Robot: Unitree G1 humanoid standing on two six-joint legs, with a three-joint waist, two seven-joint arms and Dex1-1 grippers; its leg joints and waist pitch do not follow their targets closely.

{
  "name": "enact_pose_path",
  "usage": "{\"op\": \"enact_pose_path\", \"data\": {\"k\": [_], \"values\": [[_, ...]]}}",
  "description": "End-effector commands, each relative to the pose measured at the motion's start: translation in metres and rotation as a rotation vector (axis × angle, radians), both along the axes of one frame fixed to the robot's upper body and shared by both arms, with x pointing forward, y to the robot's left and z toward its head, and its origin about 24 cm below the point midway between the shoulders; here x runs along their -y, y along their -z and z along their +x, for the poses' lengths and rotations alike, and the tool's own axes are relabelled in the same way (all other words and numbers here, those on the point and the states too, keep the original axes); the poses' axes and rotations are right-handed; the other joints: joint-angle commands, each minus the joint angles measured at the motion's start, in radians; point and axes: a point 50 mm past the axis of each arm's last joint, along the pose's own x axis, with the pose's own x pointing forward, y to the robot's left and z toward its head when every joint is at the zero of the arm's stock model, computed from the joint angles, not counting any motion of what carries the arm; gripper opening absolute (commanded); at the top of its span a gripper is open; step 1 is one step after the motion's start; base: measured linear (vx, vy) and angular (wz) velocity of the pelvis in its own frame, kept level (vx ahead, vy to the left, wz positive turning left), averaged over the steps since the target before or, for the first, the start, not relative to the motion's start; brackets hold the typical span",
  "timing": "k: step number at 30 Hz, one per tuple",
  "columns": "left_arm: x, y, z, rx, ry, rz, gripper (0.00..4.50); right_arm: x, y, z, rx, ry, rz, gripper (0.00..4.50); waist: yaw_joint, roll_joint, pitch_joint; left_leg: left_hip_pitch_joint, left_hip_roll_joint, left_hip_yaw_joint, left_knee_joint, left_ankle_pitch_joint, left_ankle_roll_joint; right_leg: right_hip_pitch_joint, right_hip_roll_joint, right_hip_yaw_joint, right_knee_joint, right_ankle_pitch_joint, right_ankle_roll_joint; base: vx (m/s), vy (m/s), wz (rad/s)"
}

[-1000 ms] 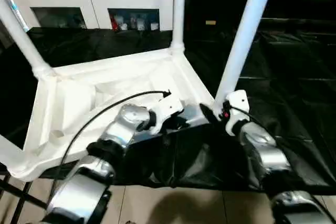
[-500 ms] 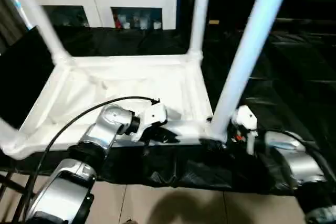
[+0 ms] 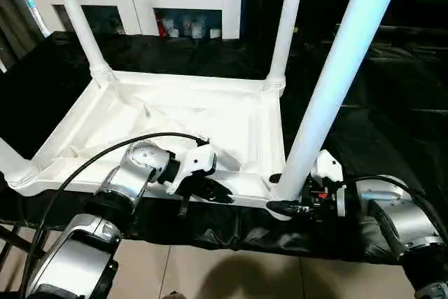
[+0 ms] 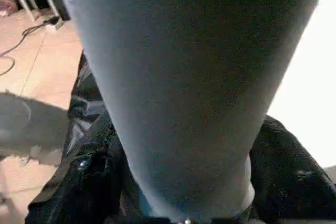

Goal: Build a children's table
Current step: Rotate leg to tighten

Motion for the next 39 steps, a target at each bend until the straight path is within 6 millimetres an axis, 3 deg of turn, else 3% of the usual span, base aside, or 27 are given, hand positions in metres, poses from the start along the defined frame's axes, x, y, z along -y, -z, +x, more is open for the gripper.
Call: {"op": "enact_pose_path", "data": {"k": [1, 3, 5, 9, 10, 11, 12, 14, 15, 17, 20, 25, 27, 30, 32, 33, 34, 36, 39], "values": [[0.008, -0.001, 0.004, 0.030, -0.065, -0.026, 0.00, -0.010, 0.001, 0.002, -0.001, 0.047, 0.044, 2.72, 0.000, -0.019, -0.051, 0.001, 0.054, -0.023, -0.062, -0.168, 0.091, 0.043, -0.084, 0.057, -0.076, -0.237, -0.195, 0.000, 0.000, 0.00], [0.021, 0.002, 0.014, 0.053, -0.218, -0.034, 0.00, -0.014, 0.013, 0.017, 0.012, 0.316, 0.026, 2.72, -0.007, -0.018, -0.048, 0.006, 0.052, -0.025, -0.064, -0.192, 0.065, 0.037, -0.086, 0.057, -0.083, -0.290, -0.187, 0.000, 0.000, 0.00], [0.025, 0.002, 0.016, 0.054, -0.243, -0.037, 0.00, -0.015, 0.017, 0.021, 0.011, 0.387, 0.010, 2.72, -0.010, -0.017, -0.047, 0.009, 0.050, -0.028, -0.068, -0.205, 0.041, 0.039, -0.088, 0.056, -0.091, -0.350, -0.171, 0.000, 0.000, 0.00], [0.047, 0.005, 0.018, 0.054, -0.298, -0.041, 0.00, -0.020, 0.031, 0.035, 0.009, 0.634, -0.047, 2.70, -0.030, -0.017, -0.047, 0.010, 0.048, -0.028, -0.069, -0.211, 0.023, 0.035, -0.085, 0.060, -0.088, -0.316, -0.180, 0.000, 0.000, 0.00], [0.055, 0.005, 0.017, 0.050, -0.310, -0.050, 0.00, -0.023, 0.034, 0.038, 0.002, 0.689, -0.052, 2.70, -0.035, -0.013, -0.049, 0.009, 0.047, -0.027, -0.067, -0.211, 0.027, 0.038, -0.085, 0.061, -0.089, -0.298, -0.187, 0.000, 0.000, 0.00], [0.062, 0.005, 0.017, 0.052, -0.318, -0.056, 0.00, -0.026, 0.036, 0.041, -0.001, 0.741, -0.063, 2.70, -0.035, -0.015, -0.049, 0.008, 0.047, -0.027, -0.066, -0.205, 0.030, 0.039, -0.086, 0.061, -0.088, -0.286, -0.189, 0.000, 0.000, 0.00], [0.075, 0.005, 0.015, 0.051, -0.330, -0.069, 0.00, -0.033, 0.038, 0.047, -0.010, 0.836, -0.069, 2.70, -0.038, -0.009, -0.049, 0.007, 0.046, -0.028, -0.066, -0.199, 0.033, 0.039, -0.086, 0.062, -0.086, -0.278, -0.193, 0.000, 0.000, 0.00], [0.081, 0.005, 0.014, 0.050, -0.332, -0.077, 0.00, -0.037, 0.038, 0.050, -0.005, 0.863, -0.064, 2.70, -0.040, -0.013, -0.051, 0.006, 0.043, -0.026, -0.064, -0.190, 0.039, 0.042, -0.085, 0.060, -0.087, -0.277, -0.190, 0.000, 0.000, 0.00], [0.086, 0.005, 0.013, 0.046, -0.335, -0.086, 0.00, -0.042, 0.037, 0.052, 0.006, 0.886, -0.054, 3.05, -0.040, -0.012, -0.050, 0.005, 0.043, -0.025, -0.063, -0.189, 0.047, 0.041, -0.085, 0.060, -0.089, -0.278, -0.187, 0.000, 0.000, 0.00], [0.090, 0.005, 0.012, 0.045, -0.326, -0.097, 0.00, -0.049, 0.030, 0.056, 0.035, 0.900, -0.003, 3.26, -0.039, -0.012, -0.051, 0.004, 0.043, -0.025, -0.064, -0.189, 0.056, 0.041, -0.084, 0.060, -0.089, -0.281, -0.182, 0.000, 0.000, 0.00], [0.086, 0.005, 0.012, 0.046, -0.330, -0.093, 0.00, -0.052, 0.027, 0.057, 0.042, 0.886, 0.033, 3.42, -0.039, -0.011, -0.050, 0.006, 0.045, -0.025, -0.065, -0.201, 0.060, 0.039, -0.083, 0.060, -0.091, -0.292, -0.176, 0.000, 0.000, 0.00], [0.065, 0.003, 0.016, 0.070, -0.322, -0.080, 0.00, -0.046, 0.017, 0.053, 0.100, 0.741, 0.056, 3.89, -0.034, -0.016, -0.055, 0.000, 0.045, -0.024, -0.061, -0.160, 0.088, 0.046, -0.084, 0.061, -0.079, -0.204, -0.195, 0.000, 0.000, 0.00], [0.055, 0.002, 0.014, 0.073, -0.285, -0.080, 0.00, -0.040, 0.015, 0.049, 0.112, 0.641, 0.058, 3.89, -0.032, -0.019, -0.055, -0.003, 0.043, -0.022, -0.058, -0.146, 0.109, 0.049, -0.084, 0.060, -0.077, -0.182, -0.205, 0.000, 0.000, 0.00], [0.042, -0.001, 0.011, 0.067, -0.207, -0.092, 0.00, -0.031, 0.010, 0.039, 0.100, 0.475, 0.069, 3.89, -0.027, -0.021, -0.053, -0.003, 0.045, -0.022, -0.059, -0.153, 0.116, 0.050, -0.083, 0.059, -0.080, -0.208, -0.196, 0.000, 0.000, 0.00], [0.039, -0.002, 0.010, 0.063, -0.187, -0.094, 0.00, -0.028, 0.008, 0.035, 0.094, 0.423, 0.077, 3.89, -0.023, -0.018, -0.053, -0.004, 0.051, -0.021, -0.060, -0.149, 0.124, 0.048, -0.080, 0.058, -0.075, -0.187, -0.197, 0.000, 0.000, 0.00], [0.031, -0.003, 0.007, 0.054, -0.140, -0.087, 0.00, -0.023, 0.004, 0.026, 0.073, 0.304, 0.091, 3.89, -0.021, -0.011, -0.054, -0.003, 0.053, -0.022, -0.059, -0.151, 0.126, 0.047, -0.081, 0.058, -0.072, -0.174, -0.203, 0.000, 0.000, 0.00], [0.031, -0.003, 0.007, 0.054, -0.140, -0.087, 0.00, -0.023, 0.004, 0.026, 0.073, 0.304, 0.091, 3.89, -0.021, -0.014, -0.054, -0.002, 0.054, -0.022, -0.059, -0.154, 0.128, 0.047, -0.080, 0.058, -0.071, -0.163, -0.208, 0.000, 0.000, 0.00], [0.021, -0.005, 0.006, 0.038, -0.090, -0.071, 0.00, -0.014, 0.002, 0.011, 0.035, 0.131, 0.063, 3.89, -0.018, -0.011, -0.052, -0.001, 0.053, -0.021, -0.059, -0.171, 0.124, 0.046, -0.079, 0.057, -0.076, -0.180, -0.210, 0.000, 0.000, 0.00], [0.015, -0.007, 0.006, 0.028, -0.058, -0.062, 0.00, -0.009, 0.002, 0.002, -0.002, 0.032, 0.032, 3.63, -0.008, -0.009, -0.053, 0.000, 0.053, -0.021, -0.059, -0.173, 0.118, 0.046, -0.082, 0.058, -0.076, -0.185, -0.208, 0.000, 0.000, 0.00]]}}
